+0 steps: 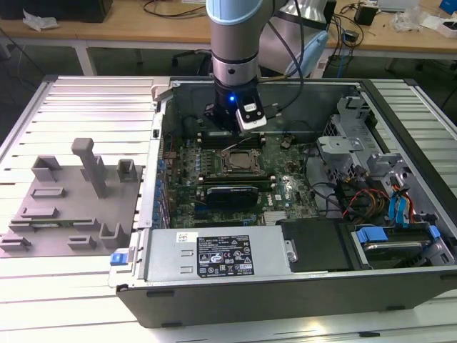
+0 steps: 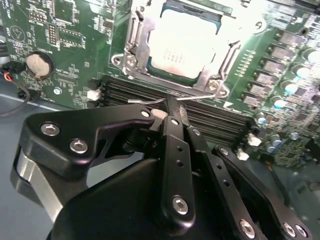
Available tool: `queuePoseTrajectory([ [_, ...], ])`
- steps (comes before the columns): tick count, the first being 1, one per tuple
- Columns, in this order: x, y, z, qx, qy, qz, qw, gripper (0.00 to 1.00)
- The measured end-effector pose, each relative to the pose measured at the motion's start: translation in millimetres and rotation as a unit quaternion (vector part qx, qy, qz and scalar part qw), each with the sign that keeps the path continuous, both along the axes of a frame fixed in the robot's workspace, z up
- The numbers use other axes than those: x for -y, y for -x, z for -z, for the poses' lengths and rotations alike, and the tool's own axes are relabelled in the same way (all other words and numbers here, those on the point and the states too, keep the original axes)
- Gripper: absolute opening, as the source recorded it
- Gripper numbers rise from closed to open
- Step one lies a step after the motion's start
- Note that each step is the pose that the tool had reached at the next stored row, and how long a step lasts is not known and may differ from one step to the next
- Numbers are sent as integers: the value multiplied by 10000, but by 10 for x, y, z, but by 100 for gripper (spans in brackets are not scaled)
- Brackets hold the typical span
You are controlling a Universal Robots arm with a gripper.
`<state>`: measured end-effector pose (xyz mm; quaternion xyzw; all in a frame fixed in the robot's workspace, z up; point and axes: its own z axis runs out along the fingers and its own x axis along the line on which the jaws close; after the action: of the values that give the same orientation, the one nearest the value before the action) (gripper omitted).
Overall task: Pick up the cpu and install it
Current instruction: 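Install the first cpu locking lever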
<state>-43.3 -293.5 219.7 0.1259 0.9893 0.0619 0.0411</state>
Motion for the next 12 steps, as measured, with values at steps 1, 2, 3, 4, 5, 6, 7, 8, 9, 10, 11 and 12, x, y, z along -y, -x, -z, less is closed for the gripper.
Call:
queuePoseTrajectory([
  [1, 0, -22, 8, -3, 0, 0, 10000, 11],
  [2, 0, -35, 16, -4, 1, 0, 10000, 11],
  [3, 0, -47, 25, -6, 5, 1, 10000, 11],
  [4, 0, -52, 31, -6, 6, 0, 10000, 11],
  [5, 0, -59, 40, -6, 9, 1, 10000, 11],
  [6, 0, -63, 49, -7, 9, 1, 10000, 11],
  [7, 0, -67, 62, -7, 10, 1, 10000, 11],
  [8, 0, -70, 73, -7, 12, 1, 10000, 11],
  [9, 0, -71, 83, -7, 13, 1, 10000, 11],
  [10, 0, -71, 93, -7, 16, 1, 10000, 11],
  [11, 0, -72, 102, -6, 25, 1, 10000, 11],
  [12, 0, -72, 104, -7, 36, 1, 10000, 11],
])
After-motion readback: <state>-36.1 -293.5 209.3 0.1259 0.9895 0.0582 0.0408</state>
